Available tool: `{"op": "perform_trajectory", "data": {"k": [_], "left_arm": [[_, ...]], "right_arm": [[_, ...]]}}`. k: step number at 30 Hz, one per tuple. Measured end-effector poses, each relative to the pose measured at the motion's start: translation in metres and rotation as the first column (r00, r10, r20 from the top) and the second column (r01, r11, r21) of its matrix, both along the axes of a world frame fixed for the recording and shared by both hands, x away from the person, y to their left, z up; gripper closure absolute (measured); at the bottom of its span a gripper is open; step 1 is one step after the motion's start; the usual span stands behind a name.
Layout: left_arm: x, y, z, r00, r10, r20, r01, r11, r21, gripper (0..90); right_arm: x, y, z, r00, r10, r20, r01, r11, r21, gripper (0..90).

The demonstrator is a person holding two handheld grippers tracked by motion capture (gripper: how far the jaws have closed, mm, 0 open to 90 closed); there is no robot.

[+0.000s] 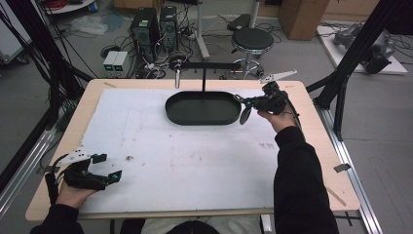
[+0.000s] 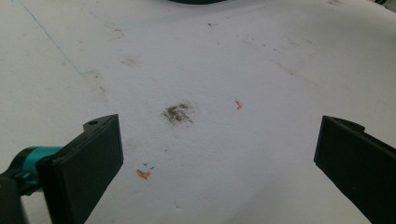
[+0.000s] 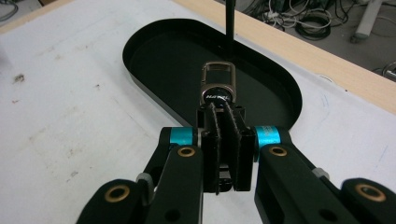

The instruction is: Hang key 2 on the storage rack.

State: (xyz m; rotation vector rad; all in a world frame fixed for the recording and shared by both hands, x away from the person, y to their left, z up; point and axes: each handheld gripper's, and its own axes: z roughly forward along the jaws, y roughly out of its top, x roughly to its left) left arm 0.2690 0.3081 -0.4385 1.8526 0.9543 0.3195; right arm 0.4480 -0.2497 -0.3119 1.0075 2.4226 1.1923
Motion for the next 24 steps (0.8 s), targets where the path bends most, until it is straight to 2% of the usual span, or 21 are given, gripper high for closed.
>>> {"op": "perform_trajectory", "data": {"k": [2,14,16,24], "left_arm": [[0.0,-0.001,0.0,1.0,-0.001,0.0,0.001,1.0,0.001,1.8],[0.0,-0.001,0.0,1.0,-0.001,0.003,0.001,1.0,0.001,1.7],[0.0,-0.002,-0.001,1.0,-0.009,0.001,0.009,0.9999,0.012,1.7],[-0.001,-0.001,0.0,1.0,-0.005,0.003,0.005,1.0,0.001,1.8]], "right_arm": [[0.003,0.001,0.003,1.0,-0.002,0.0,0.002,1.0,-0.011,85.7],[0.019,0.009,0.026,0.9997,0.006,0.022,-0.006,1.0,0.007,85.6],[0.022,0.011,0.029,0.9997,0.004,0.025,-0.004,1.0,0.008,85.7],[0.037,0.024,0.032,0.9995,0.011,0.03,-0.011,1.0,0.012,85.6]]}}
